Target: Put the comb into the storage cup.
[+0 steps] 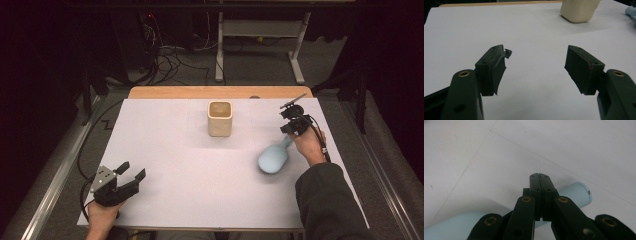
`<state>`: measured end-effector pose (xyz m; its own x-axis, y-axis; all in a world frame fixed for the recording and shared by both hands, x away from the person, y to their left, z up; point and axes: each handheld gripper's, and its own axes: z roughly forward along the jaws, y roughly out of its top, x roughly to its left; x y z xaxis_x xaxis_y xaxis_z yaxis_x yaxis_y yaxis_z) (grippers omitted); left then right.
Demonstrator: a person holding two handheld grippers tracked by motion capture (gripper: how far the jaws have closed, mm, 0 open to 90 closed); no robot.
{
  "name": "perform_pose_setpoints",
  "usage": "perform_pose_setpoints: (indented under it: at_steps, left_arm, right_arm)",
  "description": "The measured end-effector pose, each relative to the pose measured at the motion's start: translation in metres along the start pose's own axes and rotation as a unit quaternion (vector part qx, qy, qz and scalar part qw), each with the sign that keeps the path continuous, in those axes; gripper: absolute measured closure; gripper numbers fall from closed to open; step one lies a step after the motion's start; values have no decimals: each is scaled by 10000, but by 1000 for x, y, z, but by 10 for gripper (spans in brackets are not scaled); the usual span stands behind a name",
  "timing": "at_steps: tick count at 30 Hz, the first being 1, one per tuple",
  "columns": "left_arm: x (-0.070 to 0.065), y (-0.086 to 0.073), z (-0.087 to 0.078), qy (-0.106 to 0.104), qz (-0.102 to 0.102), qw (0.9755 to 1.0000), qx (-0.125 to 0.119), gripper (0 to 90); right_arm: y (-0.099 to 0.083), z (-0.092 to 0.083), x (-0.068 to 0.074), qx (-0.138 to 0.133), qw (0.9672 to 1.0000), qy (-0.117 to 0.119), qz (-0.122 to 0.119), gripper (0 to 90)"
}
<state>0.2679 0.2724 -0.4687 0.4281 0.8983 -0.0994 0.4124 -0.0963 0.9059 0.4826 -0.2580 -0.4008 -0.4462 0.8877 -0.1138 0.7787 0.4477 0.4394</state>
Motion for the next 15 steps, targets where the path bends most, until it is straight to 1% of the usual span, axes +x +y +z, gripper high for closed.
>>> perform_pose_setpoints:
  at_steps: [5, 9, 12, 15]
  left_arm:
    - [-1, 0, 0, -18, 21, 10000, 14, 329]
    - [-1, 0, 1, -21, 13, 10000, 24, 329]
    - [-1, 0, 1, -30, 21, 10000, 43, 329]
    - [-1, 0, 1, -26, 11, 10000, 46, 329]
  right_arm:
    - [0, 9, 0, 200, 9997, -135, -16, 900]
    - [-1, 14, 0, 346, 9991, -228, -77, 900]
    - [0, 14, 1, 392, 9989, -244, -119, 900]
    - [1, 15, 1, 416, 9987, -260, -114, 900]
